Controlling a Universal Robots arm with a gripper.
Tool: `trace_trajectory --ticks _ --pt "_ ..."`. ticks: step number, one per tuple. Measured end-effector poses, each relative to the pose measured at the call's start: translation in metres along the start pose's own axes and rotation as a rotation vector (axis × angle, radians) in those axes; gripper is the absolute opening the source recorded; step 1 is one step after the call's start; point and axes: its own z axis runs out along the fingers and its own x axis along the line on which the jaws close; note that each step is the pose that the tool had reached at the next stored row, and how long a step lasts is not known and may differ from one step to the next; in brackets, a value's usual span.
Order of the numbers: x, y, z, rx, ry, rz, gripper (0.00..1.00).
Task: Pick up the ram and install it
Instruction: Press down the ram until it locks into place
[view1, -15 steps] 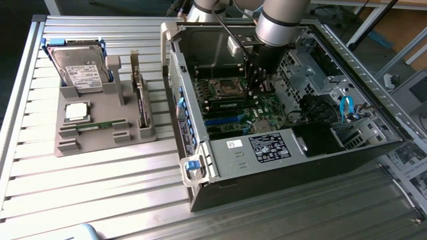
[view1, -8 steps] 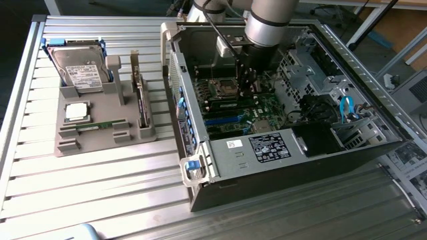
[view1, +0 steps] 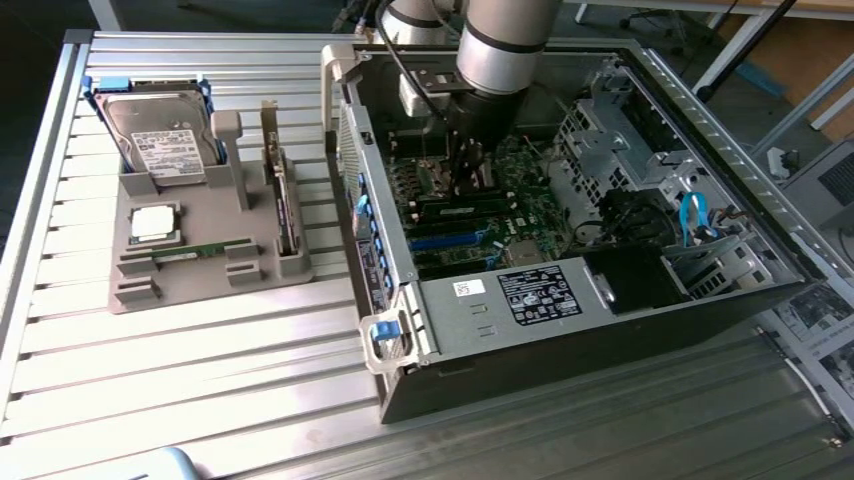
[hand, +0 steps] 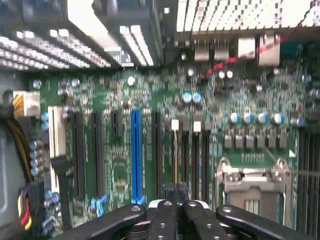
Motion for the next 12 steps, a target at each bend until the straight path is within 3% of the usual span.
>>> trace_trajectory --ticks 9,12 --pt "0.0 0.0223 0.0026 0.0 -0.0011 0.0 0.11" --pt "0.0 0.0245 0.0039 0.0 -0.0021 0.0 0.11"
